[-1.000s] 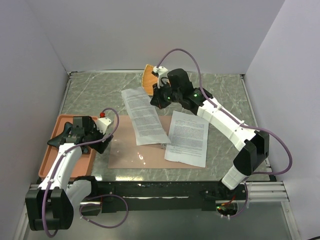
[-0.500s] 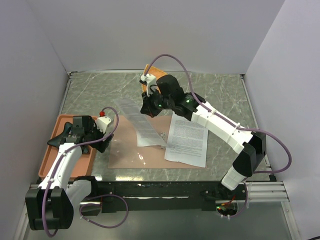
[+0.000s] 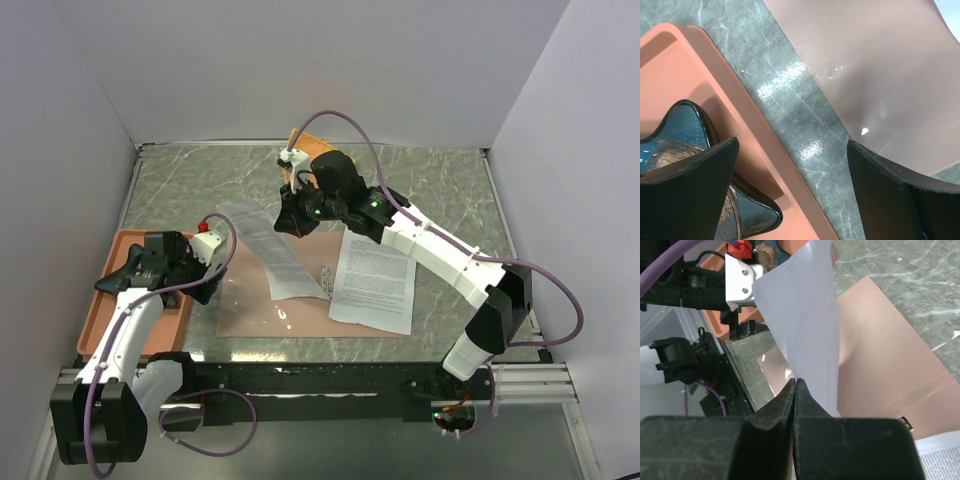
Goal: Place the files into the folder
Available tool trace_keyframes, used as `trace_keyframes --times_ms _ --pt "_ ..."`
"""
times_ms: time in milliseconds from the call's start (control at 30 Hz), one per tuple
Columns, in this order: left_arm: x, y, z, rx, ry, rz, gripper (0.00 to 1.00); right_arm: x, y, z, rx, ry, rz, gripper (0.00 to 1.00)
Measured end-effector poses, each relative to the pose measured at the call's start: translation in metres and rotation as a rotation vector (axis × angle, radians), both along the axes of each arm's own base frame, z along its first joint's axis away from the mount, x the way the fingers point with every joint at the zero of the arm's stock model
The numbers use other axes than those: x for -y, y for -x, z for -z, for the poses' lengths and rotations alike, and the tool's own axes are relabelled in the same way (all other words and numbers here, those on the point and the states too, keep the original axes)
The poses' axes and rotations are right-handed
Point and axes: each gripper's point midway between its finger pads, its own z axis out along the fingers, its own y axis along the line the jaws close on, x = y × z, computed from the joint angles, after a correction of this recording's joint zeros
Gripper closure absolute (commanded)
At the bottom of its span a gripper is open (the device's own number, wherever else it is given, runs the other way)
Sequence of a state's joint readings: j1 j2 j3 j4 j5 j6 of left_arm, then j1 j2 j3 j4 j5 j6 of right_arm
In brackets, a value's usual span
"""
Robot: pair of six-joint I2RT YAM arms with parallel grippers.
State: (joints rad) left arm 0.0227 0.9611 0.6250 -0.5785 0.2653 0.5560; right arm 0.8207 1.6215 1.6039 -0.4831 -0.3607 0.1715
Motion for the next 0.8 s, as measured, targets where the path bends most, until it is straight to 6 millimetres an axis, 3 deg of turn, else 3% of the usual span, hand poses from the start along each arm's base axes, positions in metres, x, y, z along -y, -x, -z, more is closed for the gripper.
trace_keyframes --times_ms 200,467,800 --pt "0.000 -0.002 -0.005 0.024 -0.001 0.000 0.04 -0.008 0.005 -0.008 -0.034 -0.066 -0.007 1.00" --pt "0.000 -0.003 -0.006 0.030 -0.001 0.000 0.04 -0.010 0.013 0.006 -0.101 -0.091 -0.010 1.00" --pt "-0.001 -0.004 -0.010 0.050 -0.003 -0.001 0.04 -0.008 0.000 0.012 -0.110 -0.103 0.022 1.00"
